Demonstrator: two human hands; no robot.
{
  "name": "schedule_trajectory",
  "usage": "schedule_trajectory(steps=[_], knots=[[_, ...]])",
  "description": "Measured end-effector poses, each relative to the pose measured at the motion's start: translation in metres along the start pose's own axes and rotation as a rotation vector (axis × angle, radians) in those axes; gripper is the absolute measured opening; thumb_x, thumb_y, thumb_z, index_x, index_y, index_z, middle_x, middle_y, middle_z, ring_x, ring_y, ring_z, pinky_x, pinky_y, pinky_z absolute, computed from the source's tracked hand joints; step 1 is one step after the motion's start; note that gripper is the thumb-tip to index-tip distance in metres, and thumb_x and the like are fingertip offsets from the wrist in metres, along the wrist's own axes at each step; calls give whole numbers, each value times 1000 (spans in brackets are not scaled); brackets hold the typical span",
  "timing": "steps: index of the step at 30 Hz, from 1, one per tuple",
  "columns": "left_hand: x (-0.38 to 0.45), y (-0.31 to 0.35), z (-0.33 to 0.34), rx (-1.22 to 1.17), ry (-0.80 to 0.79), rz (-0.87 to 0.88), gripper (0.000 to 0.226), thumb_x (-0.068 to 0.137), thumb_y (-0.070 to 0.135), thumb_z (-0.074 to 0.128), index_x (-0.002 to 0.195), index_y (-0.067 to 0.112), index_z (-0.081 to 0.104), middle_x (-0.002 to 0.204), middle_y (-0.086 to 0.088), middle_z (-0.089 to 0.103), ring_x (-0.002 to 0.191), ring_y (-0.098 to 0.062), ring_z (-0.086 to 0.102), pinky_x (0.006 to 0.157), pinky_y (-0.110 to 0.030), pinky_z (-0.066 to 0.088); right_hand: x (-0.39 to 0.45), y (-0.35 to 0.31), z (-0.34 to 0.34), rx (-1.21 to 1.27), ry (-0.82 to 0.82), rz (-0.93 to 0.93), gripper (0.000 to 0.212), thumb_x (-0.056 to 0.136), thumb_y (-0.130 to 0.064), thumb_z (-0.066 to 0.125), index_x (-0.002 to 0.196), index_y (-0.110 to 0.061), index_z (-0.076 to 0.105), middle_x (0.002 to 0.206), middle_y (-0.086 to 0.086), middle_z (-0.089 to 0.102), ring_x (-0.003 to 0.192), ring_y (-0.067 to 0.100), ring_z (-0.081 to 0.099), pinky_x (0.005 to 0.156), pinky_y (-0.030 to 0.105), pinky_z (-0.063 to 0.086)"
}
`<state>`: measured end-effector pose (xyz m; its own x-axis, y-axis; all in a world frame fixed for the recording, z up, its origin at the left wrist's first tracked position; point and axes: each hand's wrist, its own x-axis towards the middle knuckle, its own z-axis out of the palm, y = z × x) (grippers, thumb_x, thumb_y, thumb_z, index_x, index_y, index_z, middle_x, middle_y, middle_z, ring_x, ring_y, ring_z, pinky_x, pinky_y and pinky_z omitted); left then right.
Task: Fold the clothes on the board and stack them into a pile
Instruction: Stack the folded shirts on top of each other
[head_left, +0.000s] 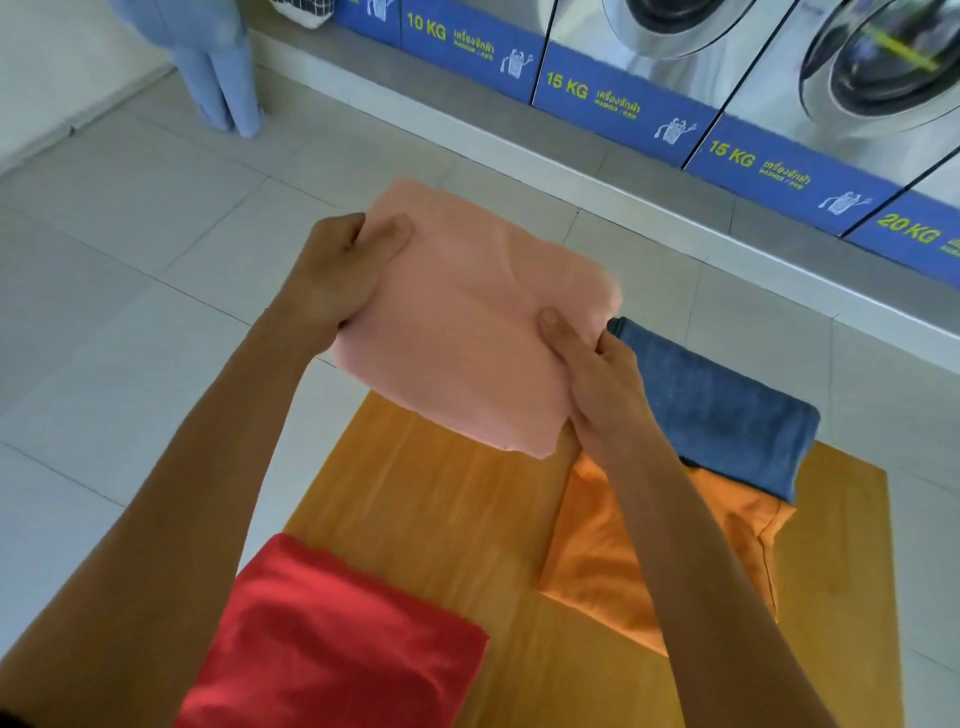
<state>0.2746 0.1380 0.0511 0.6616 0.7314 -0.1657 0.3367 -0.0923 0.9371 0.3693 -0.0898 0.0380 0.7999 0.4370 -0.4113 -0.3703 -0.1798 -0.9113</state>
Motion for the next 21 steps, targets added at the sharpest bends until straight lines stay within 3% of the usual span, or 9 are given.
schedule_trajectory(steps=[3, 6, 8, 10, 11, 17, 21], knots=[[29, 5, 14, 24, 60, 64, 40, 83, 51, 59, 81, 12, 67, 68, 5, 62, 54, -6, 58, 50, -21, 45, 32, 1, -1, 40, 25, 32, 34, 75, -44, 83, 99, -24, 71, 103, 0, 78, 97, 23, 74, 88, 45, 60], [47, -19, 34, 222, 78, -12, 38, 82, 47, 58, 73, 10, 55, 69, 0, 53, 66, -22, 52, 55, -29, 37, 59, 23, -4, 13, 80, 118, 38, 78, -42, 82, 104, -19, 67, 113, 4, 73, 102, 26, 70, 93, 48, 57], [47, -49, 50, 471, -42, -60, 32, 91, 42, 54, 92, 10, 59, 89, -8, 62, 88, -31, 58, 67, -33, 41, 67, 45, -9, -106, 142, 213, 50, 82, -45, 77, 119, -14, 62, 110, 3, 68, 99, 25, 67, 91, 49, 58], [42, -79, 61, 635, -150, -91, 52, 96, 45, 46, 125, 2, 50, 119, -18, 60, 110, -38, 56, 83, -38, 43, 70, 62, -12, -276, 180, 260, 59, 83, -54, 72, 122, -12, 60, 100, 0, 66, 93, 24, 66, 86, 48, 59], [41, -90, 63, 642, -154, -107, 59, 96, 49, 44, 133, 3, 45, 125, -18, 59, 114, -39, 55, 86, -40, 44, 71, 67, -13, -329, 198, 255, 60, 82, -57, 71, 120, -11, 61, 97, 0, 66, 91, 24, 66, 85, 48, 60], [46, -102, 61, 650, -30, -125, 60, 90, 58, 42, 120, 7, 53, 96, -8, 61, 87, -30, 55, 72, -36, 43, 79, 47, -6, -204, 193, 188, 52, 84, -48, 70, 125, -18, 59, 104, -3, 65, 89, 16, 62, 64, 30, 50], [53, -96, 60, 687, 25, -69, 54, 96, 52, 37, 108, 3, 57, 73, -3, 55, 66, -23, 55, 66, -34, 41, 79, 19, 1, -50, 96, 124, 39, 90, -37, 68, 126, -23, 61, 112, -2, 69, 100, 22, 66, 85, 42, 57]])
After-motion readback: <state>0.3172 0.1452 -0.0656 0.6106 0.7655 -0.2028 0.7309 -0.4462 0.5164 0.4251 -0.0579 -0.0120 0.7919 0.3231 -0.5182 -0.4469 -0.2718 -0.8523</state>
